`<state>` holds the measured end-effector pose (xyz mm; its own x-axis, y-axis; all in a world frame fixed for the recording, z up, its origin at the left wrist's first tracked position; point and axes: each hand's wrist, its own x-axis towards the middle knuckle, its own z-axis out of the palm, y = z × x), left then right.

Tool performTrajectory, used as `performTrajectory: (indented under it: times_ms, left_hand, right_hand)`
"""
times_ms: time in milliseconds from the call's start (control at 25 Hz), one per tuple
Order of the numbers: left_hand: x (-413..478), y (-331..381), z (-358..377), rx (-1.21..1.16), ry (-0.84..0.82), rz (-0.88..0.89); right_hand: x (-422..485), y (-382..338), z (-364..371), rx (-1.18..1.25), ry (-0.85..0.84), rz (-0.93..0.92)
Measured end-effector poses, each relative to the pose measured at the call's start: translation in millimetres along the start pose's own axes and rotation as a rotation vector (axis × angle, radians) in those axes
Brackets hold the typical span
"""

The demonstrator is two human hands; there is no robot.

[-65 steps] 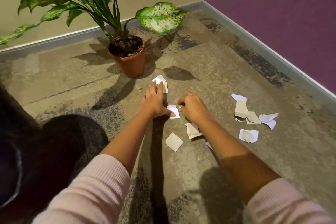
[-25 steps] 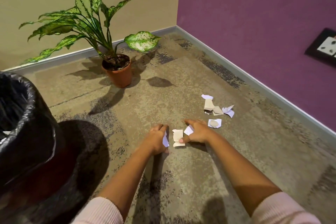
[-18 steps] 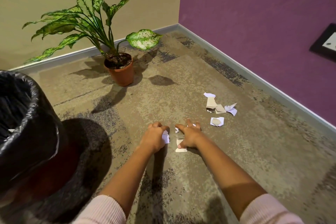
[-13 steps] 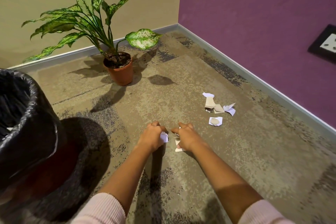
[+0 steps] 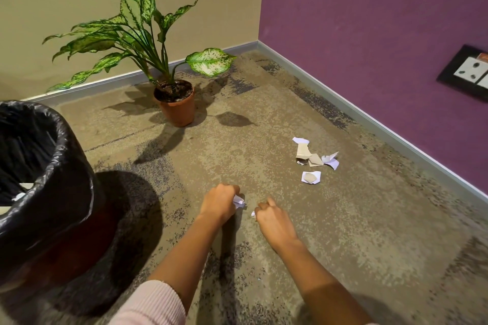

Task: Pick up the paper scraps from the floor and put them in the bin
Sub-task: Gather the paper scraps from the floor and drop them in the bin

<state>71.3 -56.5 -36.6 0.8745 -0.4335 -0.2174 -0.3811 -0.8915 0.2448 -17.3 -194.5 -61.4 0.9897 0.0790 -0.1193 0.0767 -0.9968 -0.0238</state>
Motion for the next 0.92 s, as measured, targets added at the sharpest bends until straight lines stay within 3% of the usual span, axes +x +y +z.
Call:
performTrajectory:
  times_ms: [120,280,400,600,920]
  left_hand:
    - [-5.2,-4.6,-2.2,-0.086,0.018,-0.051]
    - [-11.2,-14.4,-10.2,-0.187,0.052,-0.135]
    - [-16.4,-22.0,-25.3,-0.210,0.082,-0.168]
    - [-27.3,-30.9,-68.8,-0.212,0.137,-0.159]
    - [-51.7,-52.4,-173.2,-0.186,0.199,-0.178]
  right_hand:
    - [-3.7,5.7,4.6,0.132,0.034,0.087]
    - [-4.5,16.4,-0.7,0.487,0.048,0.452]
    - [-1.4,29.1,-18.3,0.578,0.069,0.610]
    - [15.3,22.4,-63.0,0.688,0.112,0.579]
    - [66.8,-56.0,-173.3,0.699,0.206,0.321]
